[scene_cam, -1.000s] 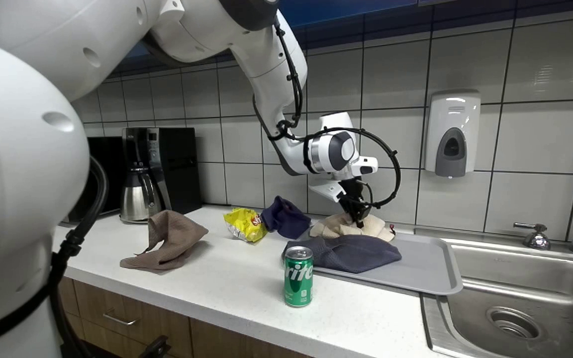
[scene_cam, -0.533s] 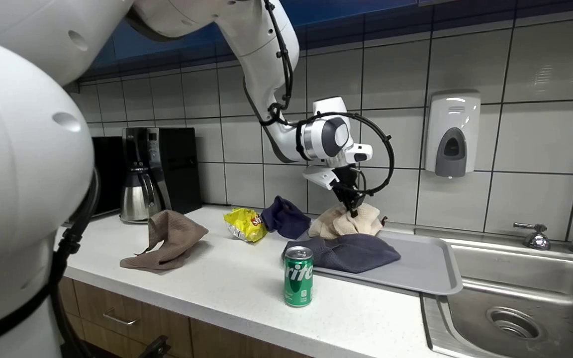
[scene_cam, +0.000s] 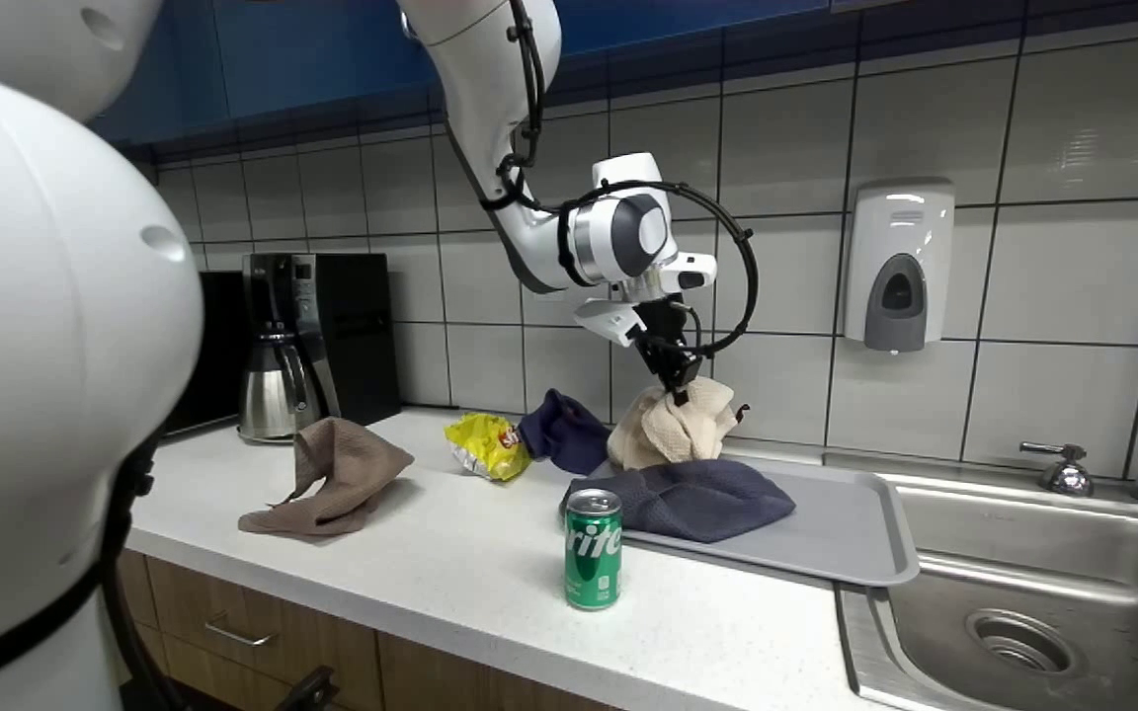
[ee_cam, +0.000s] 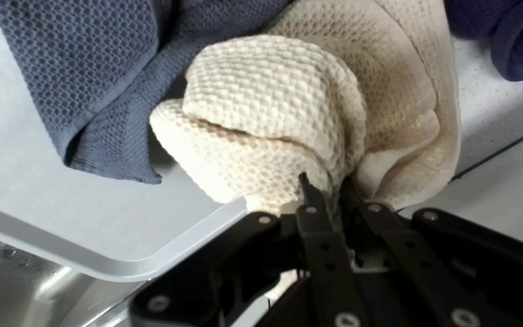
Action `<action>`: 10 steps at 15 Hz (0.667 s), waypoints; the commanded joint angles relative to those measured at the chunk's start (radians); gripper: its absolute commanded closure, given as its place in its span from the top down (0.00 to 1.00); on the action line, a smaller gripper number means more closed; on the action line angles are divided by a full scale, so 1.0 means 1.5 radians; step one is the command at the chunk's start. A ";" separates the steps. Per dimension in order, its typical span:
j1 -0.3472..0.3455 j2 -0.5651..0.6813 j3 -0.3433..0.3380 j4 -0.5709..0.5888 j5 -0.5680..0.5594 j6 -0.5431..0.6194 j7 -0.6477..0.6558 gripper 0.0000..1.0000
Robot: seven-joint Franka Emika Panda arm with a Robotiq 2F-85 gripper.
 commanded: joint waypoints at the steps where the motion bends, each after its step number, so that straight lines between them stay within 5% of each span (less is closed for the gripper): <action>1: 0.026 -0.079 -0.013 -0.077 -0.044 0.015 0.042 0.03; 10: 0.034 -0.211 0.006 -0.179 -0.155 0.017 0.128 0.03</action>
